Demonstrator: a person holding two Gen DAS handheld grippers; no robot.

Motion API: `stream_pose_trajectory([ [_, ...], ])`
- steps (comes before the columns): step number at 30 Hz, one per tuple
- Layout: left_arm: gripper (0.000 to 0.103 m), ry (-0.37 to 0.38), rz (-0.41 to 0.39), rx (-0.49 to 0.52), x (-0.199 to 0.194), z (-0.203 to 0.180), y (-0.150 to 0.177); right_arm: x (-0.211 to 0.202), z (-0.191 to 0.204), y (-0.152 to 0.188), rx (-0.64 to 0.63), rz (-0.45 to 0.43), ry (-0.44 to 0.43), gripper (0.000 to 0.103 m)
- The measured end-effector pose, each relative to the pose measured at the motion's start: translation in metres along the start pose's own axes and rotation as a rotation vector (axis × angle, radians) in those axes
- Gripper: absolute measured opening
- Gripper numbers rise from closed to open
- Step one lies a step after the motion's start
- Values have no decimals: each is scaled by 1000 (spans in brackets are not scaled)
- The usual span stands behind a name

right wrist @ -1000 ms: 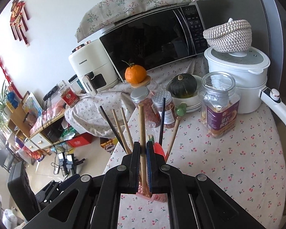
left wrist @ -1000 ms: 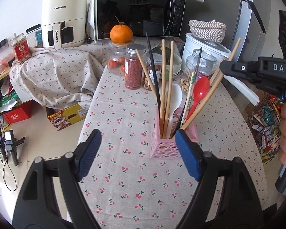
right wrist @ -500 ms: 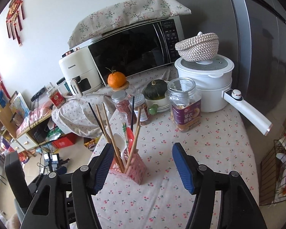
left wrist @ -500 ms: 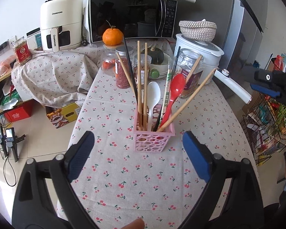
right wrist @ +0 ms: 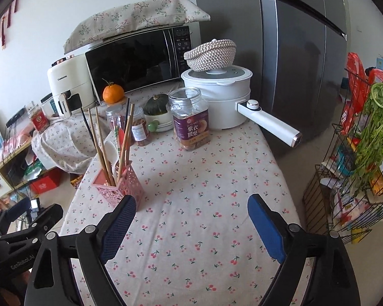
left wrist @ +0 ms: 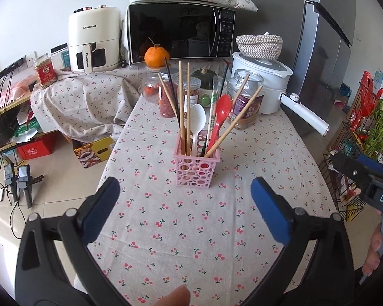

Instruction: Organize utensils

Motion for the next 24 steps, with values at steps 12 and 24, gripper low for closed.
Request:
stream_pose_trajectory([
  [12, 102, 2, -10, 10, 3, -11, -1, 11, -9, 1, -17, 13, 37, 91],
  [24, 102, 11, -8, 7, 3, -10, -1, 12, 0, 4, -41, 12, 31, 91],
])
Point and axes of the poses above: each gripper's, at about its wrist camera, not at the fingertips, and x roughly the way its jaws point, z to its left, y to its underside, the point moved 5 cm from there along x, roughly the way its jaws point, and after that the axes turned 7 degrees about z, right-handed, at the moved point
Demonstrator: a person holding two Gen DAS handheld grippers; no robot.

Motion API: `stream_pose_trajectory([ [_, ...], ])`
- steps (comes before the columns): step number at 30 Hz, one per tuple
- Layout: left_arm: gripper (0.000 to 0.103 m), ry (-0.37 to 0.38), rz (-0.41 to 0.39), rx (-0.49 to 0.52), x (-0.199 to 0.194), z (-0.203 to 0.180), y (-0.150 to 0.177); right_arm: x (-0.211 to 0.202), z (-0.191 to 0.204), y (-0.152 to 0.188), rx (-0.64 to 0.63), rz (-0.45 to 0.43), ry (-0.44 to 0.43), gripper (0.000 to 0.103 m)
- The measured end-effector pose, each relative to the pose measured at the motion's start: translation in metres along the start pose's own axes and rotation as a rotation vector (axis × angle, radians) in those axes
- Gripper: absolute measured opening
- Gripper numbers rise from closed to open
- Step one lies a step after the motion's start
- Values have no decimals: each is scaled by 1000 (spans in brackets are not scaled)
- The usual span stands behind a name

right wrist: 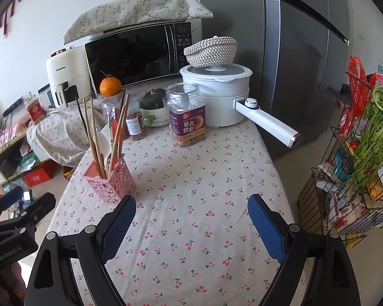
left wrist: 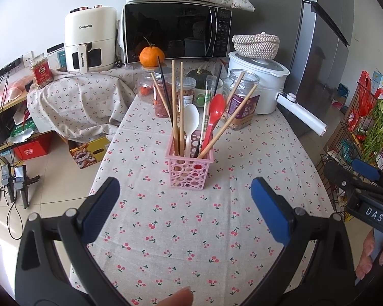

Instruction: Organize utensils

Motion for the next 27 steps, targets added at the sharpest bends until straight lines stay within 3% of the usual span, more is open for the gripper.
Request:
stream_pose_trajectory([
  [27, 102, -20, -16, 19, -4, -4, 0, 4, 6, 3, -17, 19, -10, 91],
])
Point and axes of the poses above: each gripper's, at about its wrist camera, not at the fingertips, and x roughly the way its jaws point, z to its left, y to its underside, the point moved 5 cm from there along x, roughly the way its jaws point, and after that the axes turned 7 degrees about z, right-handed, at the moved point
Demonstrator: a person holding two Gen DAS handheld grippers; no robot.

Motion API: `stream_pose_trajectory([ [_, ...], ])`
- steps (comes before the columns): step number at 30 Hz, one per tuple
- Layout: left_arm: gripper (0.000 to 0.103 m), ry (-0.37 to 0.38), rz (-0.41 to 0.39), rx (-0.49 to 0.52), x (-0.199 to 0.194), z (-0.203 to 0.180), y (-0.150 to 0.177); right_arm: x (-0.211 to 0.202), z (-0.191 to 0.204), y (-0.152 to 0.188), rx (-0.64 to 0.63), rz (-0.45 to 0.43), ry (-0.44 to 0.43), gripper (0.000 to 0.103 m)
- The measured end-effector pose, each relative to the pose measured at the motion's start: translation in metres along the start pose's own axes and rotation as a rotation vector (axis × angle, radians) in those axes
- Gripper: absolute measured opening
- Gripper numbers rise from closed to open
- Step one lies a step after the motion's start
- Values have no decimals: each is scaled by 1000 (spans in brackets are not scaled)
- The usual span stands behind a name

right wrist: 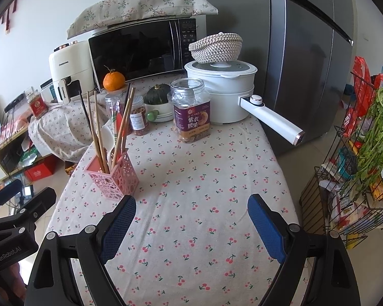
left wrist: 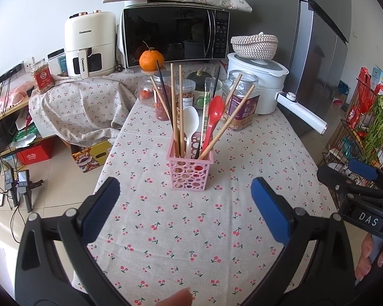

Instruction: Organize utensils

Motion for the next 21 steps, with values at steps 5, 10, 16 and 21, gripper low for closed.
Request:
stream_pose_trajectory([
  [5, 102, -4, -2, 0, 0, 1, 0, 2, 2, 1, -4, 7, -2, 91],
  [10, 102, 2, 1, -2, -1, 0, 0, 3, 3, 1, -9, 11, -6, 91],
  [16, 102, 7, 8, 5, 1, -2, 1, 5, 6, 2, -13, 21, -12, 91],
  [21, 102, 15, 9, 12, 4, -4, 2, 7, 5, 3, -12, 32, -14, 91],
])
Point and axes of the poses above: each gripper's, at about its wrist camera, not at the fingertips, and x roughly the way its jaws point, z to its left, y to its underside, the point moved 5 cm from there along x, roughly the way its jaws point, and after that the axes turned 7 degrees about z, right-handed, at the moved point
